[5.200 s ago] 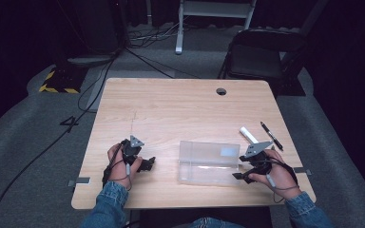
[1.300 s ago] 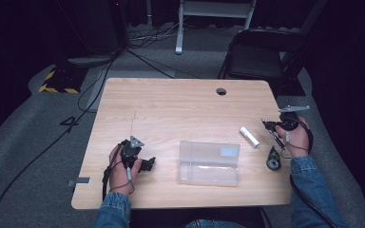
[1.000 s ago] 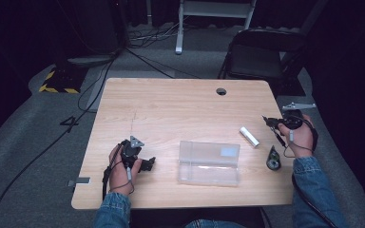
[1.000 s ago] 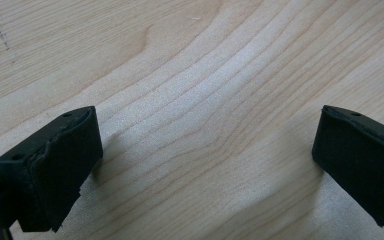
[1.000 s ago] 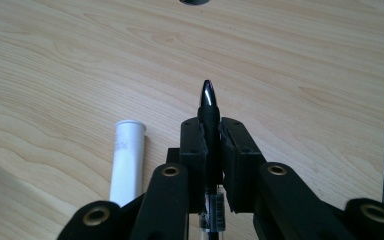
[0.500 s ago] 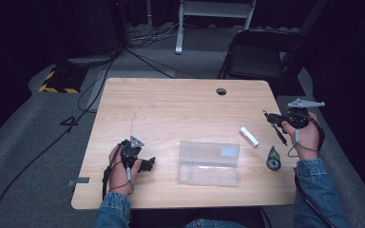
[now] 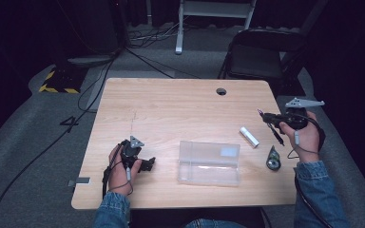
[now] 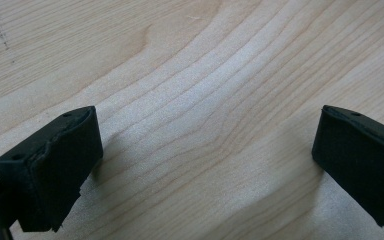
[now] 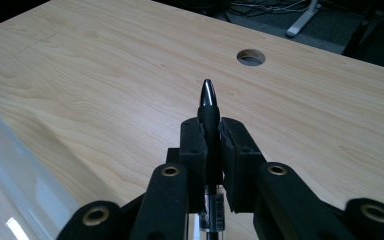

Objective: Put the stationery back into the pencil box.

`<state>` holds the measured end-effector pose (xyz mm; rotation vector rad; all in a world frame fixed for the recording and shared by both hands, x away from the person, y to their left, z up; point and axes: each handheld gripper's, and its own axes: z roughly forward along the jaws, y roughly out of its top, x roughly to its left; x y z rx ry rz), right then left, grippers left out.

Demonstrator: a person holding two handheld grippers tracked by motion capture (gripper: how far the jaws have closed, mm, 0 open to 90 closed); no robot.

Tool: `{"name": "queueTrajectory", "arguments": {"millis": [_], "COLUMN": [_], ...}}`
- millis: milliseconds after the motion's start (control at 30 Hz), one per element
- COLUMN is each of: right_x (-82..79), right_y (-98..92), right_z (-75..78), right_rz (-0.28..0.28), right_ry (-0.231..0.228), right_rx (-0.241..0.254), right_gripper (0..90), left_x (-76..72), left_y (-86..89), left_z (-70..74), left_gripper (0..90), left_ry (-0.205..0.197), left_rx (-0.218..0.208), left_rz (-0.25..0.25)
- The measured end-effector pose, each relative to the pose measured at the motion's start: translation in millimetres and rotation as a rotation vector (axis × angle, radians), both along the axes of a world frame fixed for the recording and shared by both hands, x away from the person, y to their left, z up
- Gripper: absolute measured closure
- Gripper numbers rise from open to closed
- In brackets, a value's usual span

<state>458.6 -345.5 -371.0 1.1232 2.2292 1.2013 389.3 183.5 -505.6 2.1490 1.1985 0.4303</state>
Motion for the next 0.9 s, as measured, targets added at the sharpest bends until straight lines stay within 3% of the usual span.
{"name": "queueTrajectory", "arguments": {"millis": [500,900], "right_x": [-18.1,-28.1], "right_y": [44.1,77.9], "right_z": [10.7,7.0], "right_rz": [0.145,0.269], "right_ry": [-0.02,-0.021], "right_rx": [-0.006,-0.001], "right_gripper": [81.2,81.2], "left_x": [0.1,0.0], "left_y": [0.0,0.0], "left_z": [0.0,0.0], "left_gripper": [0.2,0.2], "left_ry": [0.0,0.0], "left_rx": [0.0,0.001], "left_rz": [-0.001,0.0]}}
